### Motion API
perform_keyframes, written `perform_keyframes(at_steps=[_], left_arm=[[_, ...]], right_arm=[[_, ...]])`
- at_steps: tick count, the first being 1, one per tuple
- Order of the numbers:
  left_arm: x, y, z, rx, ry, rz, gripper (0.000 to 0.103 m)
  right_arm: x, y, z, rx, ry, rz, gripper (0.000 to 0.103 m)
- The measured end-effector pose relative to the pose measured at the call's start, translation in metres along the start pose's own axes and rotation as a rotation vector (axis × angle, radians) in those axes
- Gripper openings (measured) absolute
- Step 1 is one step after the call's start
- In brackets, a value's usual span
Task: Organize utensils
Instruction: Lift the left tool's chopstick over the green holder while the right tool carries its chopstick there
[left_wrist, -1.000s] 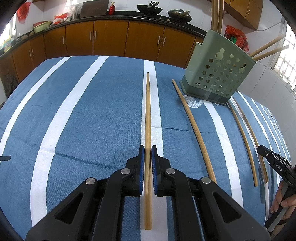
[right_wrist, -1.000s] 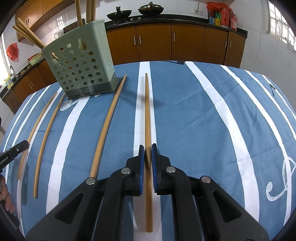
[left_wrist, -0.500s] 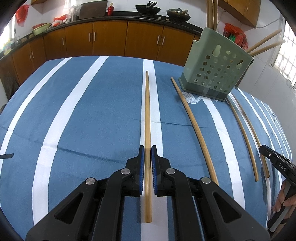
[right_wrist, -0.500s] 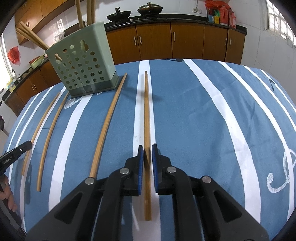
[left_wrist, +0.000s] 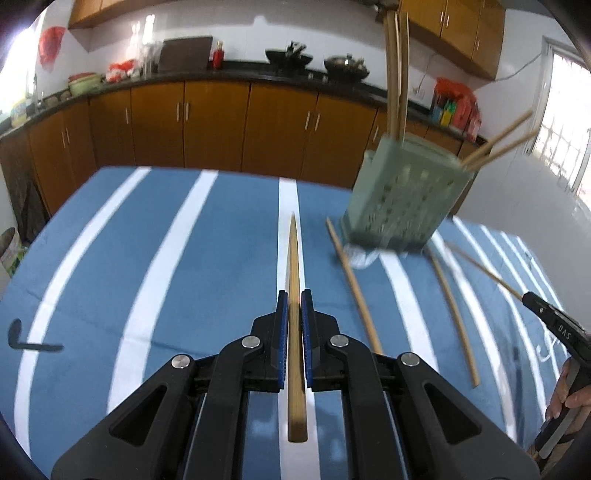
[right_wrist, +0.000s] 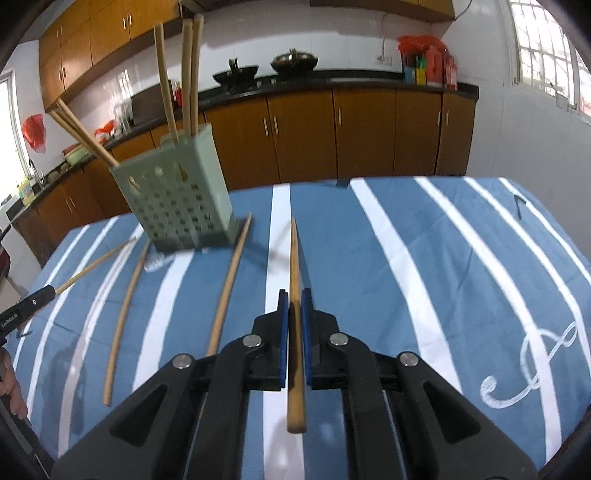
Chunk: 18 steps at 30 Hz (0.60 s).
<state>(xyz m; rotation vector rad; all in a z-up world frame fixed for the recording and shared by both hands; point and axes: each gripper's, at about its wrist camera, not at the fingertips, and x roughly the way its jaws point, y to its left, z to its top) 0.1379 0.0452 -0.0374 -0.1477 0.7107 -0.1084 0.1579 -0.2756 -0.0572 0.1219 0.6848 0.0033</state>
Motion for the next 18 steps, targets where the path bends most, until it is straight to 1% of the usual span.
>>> perform_keyframes(at_steps=[6, 11, 15, 18], left_arm=[[-0.021, 0.001, 0.019, -0.013, -0.087, -0.003, 0.008], [-0.043, -0.004, 0.043, 0.010, -0.168, -0.017, 0.007], [-0.054, -0.010, 0.058, 0.031, -0.209, -0.024, 0.007], [-0.061, -0.014, 0.068, 0.041, -0.233, -0.036, 0.007]], right_arm=[[-0.018, 0.002, 0.014, -0.004, -0.073, 0.002, 0.008], [-0.044, 0.007, 0.036, -0.005, -0.185, 0.020, 0.008], [-0.064, 0.011, 0.053, -0.009, -0.256, 0.047, 0.008], [-0.081, 0.016, 0.067, -0.012, -0.301, 0.085, 0.008]])
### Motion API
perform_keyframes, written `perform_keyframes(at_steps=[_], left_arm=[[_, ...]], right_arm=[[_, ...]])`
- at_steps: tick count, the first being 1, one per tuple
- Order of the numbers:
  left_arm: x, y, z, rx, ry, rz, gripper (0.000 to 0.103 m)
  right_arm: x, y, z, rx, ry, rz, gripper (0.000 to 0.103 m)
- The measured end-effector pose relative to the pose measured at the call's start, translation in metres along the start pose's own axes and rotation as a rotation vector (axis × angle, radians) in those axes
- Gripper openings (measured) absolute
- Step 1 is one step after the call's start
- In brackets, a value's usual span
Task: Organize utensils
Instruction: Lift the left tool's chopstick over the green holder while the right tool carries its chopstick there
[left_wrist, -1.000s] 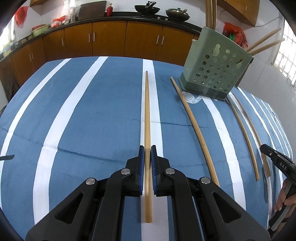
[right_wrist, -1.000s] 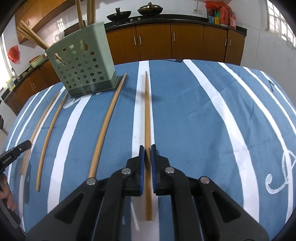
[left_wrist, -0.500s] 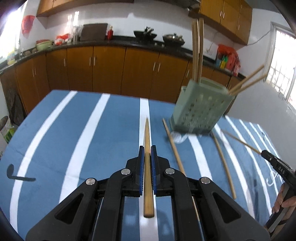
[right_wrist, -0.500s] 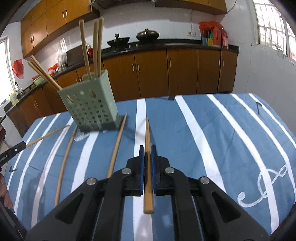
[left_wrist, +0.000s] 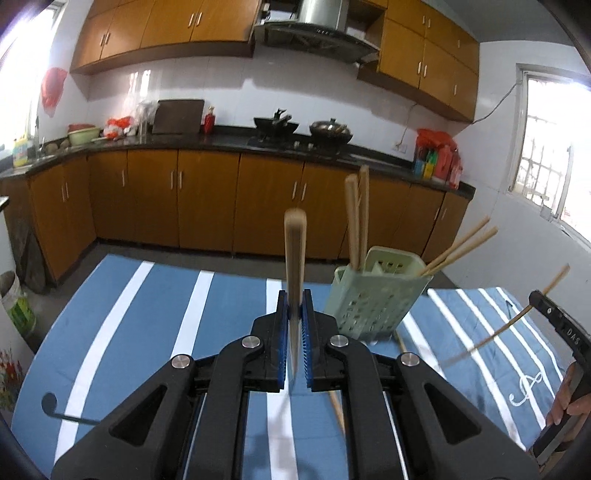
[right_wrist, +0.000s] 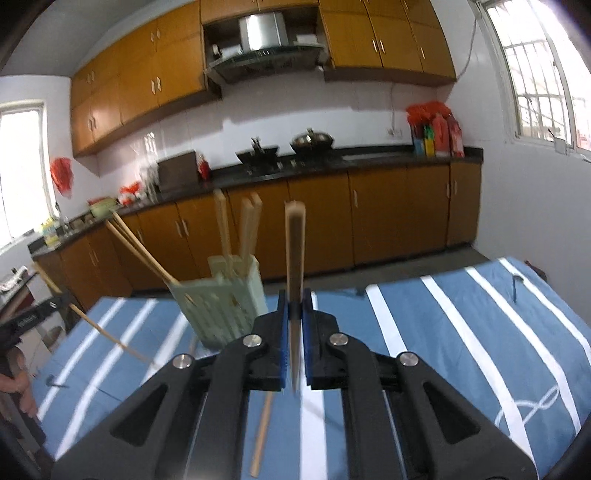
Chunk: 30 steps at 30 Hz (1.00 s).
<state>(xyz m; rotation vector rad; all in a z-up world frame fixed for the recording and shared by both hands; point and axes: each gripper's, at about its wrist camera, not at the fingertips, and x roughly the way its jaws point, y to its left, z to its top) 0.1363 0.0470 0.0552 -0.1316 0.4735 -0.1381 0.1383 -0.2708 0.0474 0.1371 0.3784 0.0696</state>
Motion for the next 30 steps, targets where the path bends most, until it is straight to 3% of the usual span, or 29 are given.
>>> perform_keyframes(at_steps=[9, 13, 18, 23, 30], left_arm=[[-0.015, -0.030, 0.040, 0.026, -0.113, -0.075, 0.007], [-0.017, -0.053, 0.072, 0.018, -0.212, -0.103, 0.007], [-0.007, -0.068, 0.104, -0.008, -0.327, -0.086, 0.007], [0.026, -0.076, 0.108, -0.009, -0.383, -0.045, 0.007], [0.078, -0.074, 0.077, -0.012, -0.262, -0.062, 0.007]], right_arm=[[-0.029, 0.025, 0.064, 0.041, -0.186, 0.152, 0.008], [-0.027, 0.038, 0.087, 0.047, -0.286, 0.165, 0.008], [-0.003, 0.049, 0.109, 0.043, -0.379, 0.145, 0.008], [0.040, 0.052, 0.110, 0.032, -0.346, 0.123, 0.008], [0.095, 0.054, 0.087, 0.015, -0.199, 0.117, 0.008]])
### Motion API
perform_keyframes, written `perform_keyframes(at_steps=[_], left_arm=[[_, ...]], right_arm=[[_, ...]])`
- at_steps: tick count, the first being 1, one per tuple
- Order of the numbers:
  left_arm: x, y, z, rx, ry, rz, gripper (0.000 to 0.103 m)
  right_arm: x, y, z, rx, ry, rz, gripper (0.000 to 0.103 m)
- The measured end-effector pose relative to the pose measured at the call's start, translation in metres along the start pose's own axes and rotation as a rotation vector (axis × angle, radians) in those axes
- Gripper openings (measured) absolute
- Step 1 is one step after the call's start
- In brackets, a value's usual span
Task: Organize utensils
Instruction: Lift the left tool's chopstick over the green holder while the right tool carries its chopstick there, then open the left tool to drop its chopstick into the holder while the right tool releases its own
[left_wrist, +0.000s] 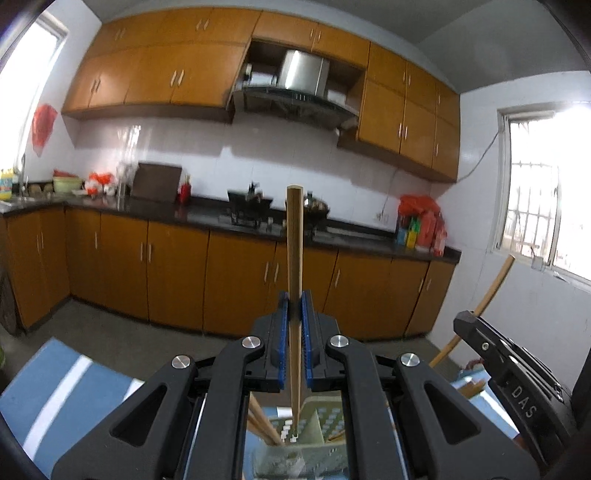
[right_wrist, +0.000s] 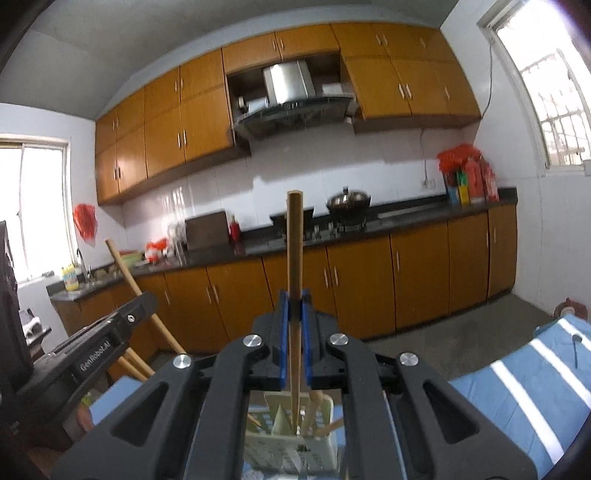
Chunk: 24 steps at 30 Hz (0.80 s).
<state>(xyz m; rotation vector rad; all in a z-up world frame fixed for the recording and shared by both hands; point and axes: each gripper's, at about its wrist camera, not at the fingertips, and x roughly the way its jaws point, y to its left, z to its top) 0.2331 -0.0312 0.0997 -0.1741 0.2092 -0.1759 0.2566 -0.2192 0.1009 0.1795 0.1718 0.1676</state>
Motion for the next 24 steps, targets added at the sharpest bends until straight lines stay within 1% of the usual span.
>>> perform_keyframes(at_steps=[2, 5, 6, 7, 8, 10, 13, 18, 20, 22, 24], left_arm=[[0.002, 0.002, -0.004, -0.009, 0.027, -0.004, 0.008], [-0.002, 0.005, -0.004, -0.018, 0.038, -0.011, 0.009], [-0.001, 0.005, -0.004, -0.018, 0.036, -0.011, 0.010], [-0.004, 0.006, -0.002, -0.022, 0.031, -0.013, 0.018], [-0.008, 0.007, -0.001, -0.026, 0.023, -0.011, 0.030], [-0.016, 0.009, 0.003, -0.029, 0.009, -0.009, 0.035], [-0.029, 0.011, 0.008, -0.031, -0.006, -0.008, 0.035], [-0.063, 0.025, 0.010, -0.054, -0.015, 0.008, 0.035], [-0.078, 0.034, 0.001, -0.055, 0.002, 0.025, 0.036], [-0.087, 0.044, -0.015, -0.041, 0.042, 0.058, 0.036], [-0.090, 0.051, -0.035, -0.023, 0.091, 0.092, 0.036]], right_arm=[[0.003, 0.001, -0.005, 0.003, 0.021, 0.005, 0.011], [0.001, 0.003, -0.006, -0.001, 0.022, 0.008, 0.022], [0.000, 0.003, -0.007, -0.001, 0.020, 0.010, 0.023], [-0.004, 0.004, -0.006, -0.002, 0.016, 0.013, 0.023], [-0.007, 0.005, -0.004, -0.005, 0.012, 0.014, 0.023], [-0.014, 0.007, -0.001, -0.010, 0.001, 0.016, 0.023], [-0.034, 0.008, 0.004, -0.018, -0.019, 0.016, 0.024], [-0.070, -0.002, -0.002, -0.009, -0.020, -0.004, 0.030], [-0.083, -0.013, -0.017, -0.003, 0.016, -0.034, 0.031], [-0.087, -0.024, -0.038, 0.004, 0.079, -0.070, 0.032], [-0.083, -0.040, -0.070, 0.030, 0.188, -0.102, 0.032]])
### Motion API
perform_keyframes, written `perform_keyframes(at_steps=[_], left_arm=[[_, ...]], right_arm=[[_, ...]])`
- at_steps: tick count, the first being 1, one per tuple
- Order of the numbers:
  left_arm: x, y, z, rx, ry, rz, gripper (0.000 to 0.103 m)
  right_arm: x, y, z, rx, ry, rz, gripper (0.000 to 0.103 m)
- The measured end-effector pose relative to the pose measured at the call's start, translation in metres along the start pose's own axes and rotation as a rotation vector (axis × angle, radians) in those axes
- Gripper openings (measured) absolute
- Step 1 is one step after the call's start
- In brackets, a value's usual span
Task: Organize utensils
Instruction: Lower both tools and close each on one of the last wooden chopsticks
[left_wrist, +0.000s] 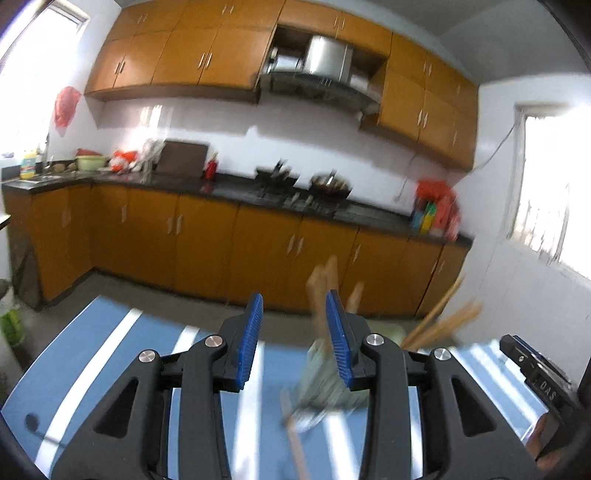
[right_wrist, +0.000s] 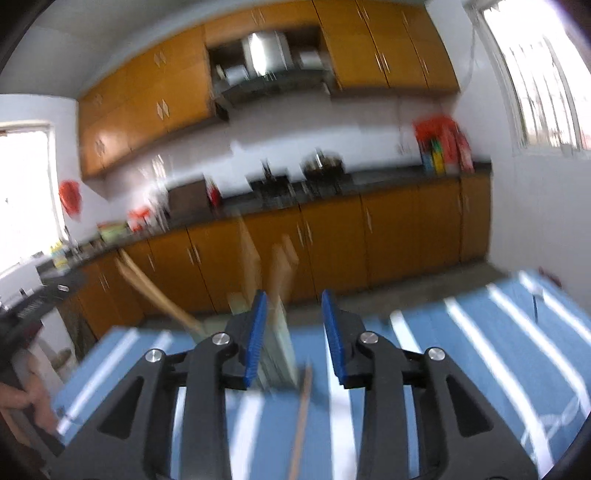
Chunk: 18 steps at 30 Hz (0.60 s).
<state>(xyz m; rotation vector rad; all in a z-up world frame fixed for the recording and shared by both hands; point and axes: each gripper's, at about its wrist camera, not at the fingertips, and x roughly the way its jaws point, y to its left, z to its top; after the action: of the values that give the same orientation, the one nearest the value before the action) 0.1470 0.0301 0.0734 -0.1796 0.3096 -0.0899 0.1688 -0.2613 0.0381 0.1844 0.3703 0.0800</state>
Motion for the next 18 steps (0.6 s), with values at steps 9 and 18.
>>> perform_keyframes(at_steps=[9, 18], left_arm=[[0.022, 0.028, -0.095, -0.001, 0.297, 0.075, 0.036], [0.036, -0.012, -0.127, 0.025, 0.440, -0.021, 0.036]], right_arm=[[0.049, 0.002, -0.121, -0.001, 0.440, 0.047, 0.032], [0.065, 0.016, -0.147, -0.087, 0.511, -0.026, 0.008]])
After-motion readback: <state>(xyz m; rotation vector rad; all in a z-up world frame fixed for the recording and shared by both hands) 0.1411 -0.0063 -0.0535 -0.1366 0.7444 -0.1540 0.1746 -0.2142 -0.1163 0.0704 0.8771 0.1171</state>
